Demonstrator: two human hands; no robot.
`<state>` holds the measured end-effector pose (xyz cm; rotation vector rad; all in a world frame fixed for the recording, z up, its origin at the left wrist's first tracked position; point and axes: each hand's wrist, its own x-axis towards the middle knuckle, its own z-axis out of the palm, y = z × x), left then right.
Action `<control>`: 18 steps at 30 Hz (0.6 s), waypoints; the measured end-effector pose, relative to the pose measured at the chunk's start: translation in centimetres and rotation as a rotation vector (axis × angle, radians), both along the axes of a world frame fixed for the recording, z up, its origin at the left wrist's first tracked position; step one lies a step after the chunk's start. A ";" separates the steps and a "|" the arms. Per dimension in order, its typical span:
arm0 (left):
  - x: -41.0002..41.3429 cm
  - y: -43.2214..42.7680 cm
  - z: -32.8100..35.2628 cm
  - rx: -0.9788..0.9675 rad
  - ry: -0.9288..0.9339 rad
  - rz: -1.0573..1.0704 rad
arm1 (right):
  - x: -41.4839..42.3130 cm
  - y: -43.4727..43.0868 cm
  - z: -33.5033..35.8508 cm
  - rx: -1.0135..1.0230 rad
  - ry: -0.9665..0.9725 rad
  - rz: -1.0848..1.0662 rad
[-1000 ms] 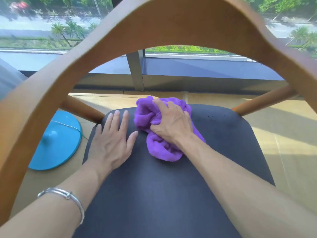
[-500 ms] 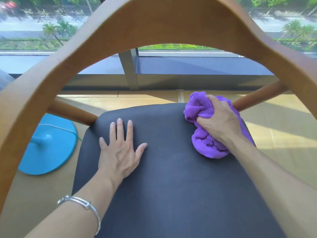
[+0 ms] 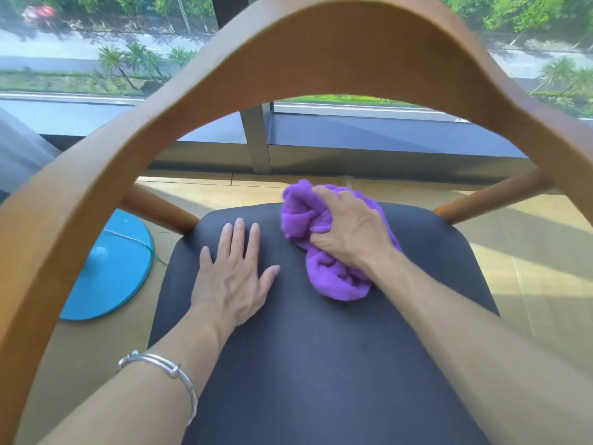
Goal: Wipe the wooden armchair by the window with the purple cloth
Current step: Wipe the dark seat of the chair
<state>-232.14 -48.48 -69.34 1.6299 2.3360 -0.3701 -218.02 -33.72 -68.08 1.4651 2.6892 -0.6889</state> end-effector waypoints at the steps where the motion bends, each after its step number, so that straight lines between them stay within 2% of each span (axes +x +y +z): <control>1: 0.1 0.4 0.3 -0.004 0.008 -0.011 | 1.7 1.1 0.0 0.015 -0.006 -0.055; 8: 1.1 0.3 0.0 -0.011 0.000 -0.030 | 13.5 2.6 0.5 -0.067 0.066 -0.329; 14: 0.7 -0.7 -0.2 -0.032 -0.004 -0.039 | 8.6 2.1 -0.5 0.018 -0.004 -0.333; 18: 0.4 -1.5 -0.1 -0.041 -0.022 -0.024 | 2.4 -0.1 -0.1 0.005 -0.001 -0.182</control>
